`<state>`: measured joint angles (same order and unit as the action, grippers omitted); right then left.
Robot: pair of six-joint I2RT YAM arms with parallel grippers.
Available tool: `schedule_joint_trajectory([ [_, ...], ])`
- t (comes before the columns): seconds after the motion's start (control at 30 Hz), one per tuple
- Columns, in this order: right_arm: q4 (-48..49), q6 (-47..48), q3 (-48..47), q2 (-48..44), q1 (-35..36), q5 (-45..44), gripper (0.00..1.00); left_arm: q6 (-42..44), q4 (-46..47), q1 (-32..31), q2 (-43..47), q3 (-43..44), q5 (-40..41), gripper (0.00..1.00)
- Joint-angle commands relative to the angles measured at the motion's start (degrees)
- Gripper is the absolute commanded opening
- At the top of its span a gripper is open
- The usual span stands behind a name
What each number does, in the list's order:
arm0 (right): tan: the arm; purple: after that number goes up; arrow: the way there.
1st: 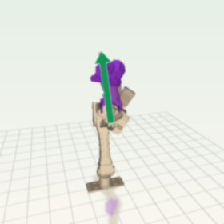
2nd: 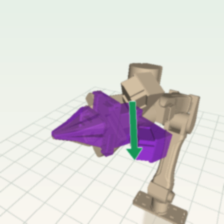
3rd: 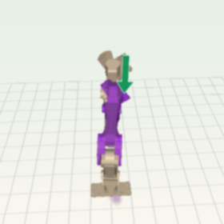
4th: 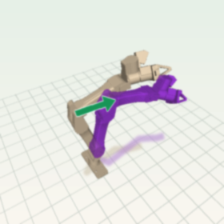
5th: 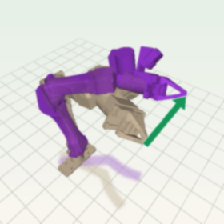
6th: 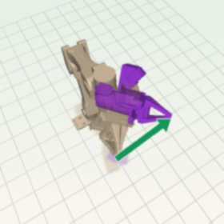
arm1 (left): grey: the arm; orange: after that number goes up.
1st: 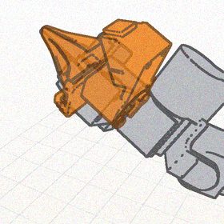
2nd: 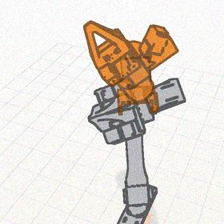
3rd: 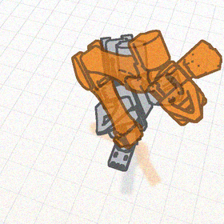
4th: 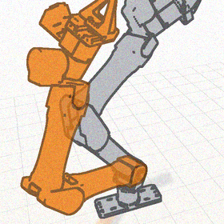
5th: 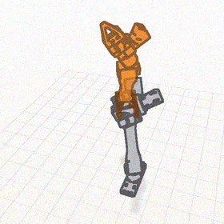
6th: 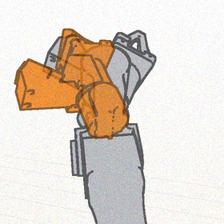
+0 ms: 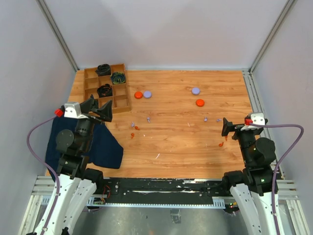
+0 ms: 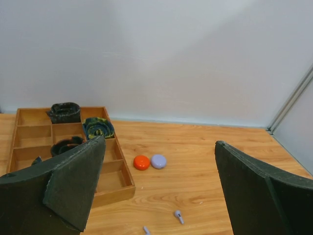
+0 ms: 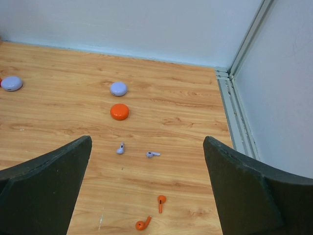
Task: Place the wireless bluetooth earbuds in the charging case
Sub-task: Pick up the charging case at the center of the board.
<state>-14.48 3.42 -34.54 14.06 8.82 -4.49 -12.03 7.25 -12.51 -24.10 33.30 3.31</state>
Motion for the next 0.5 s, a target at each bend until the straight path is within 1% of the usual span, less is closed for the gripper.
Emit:
schedule_joint_trajectory([
  [0.0, 0.8, -0.2, -0.7, -1.3, -1.9, -0.1, 0.99, -0.1, 1.7, -0.4, -0.5, -0.6, 0.0, 0.99],
  [0.13, 0.9, 0.0, -0.4, -1.6, -1.9, -1.3, 0.99, -0.8, 2.4, -0.4, -1.7, -0.5, -1.2, 0.99],
  [0.23, 0.9, 0.0, -0.2, -1.9, -1.9, -1.6, 0.98, -1.0, 2.6, -0.4, -3.5, 0.1, -4.1, 0.99],
  [0.37, 0.9, -0.2, -0.1, -1.6, -1.9, -1.0, 0.99, -2.2, 3.3, -0.4, -7.2, 0.9, -8.1, 0.99],
  [0.47, 1.1, -0.5, 0.1, -1.0, -1.9, -0.1, 0.99, -2.8, 2.3, -0.4, -11.5, 2.9, -9.3, 0.99],
])
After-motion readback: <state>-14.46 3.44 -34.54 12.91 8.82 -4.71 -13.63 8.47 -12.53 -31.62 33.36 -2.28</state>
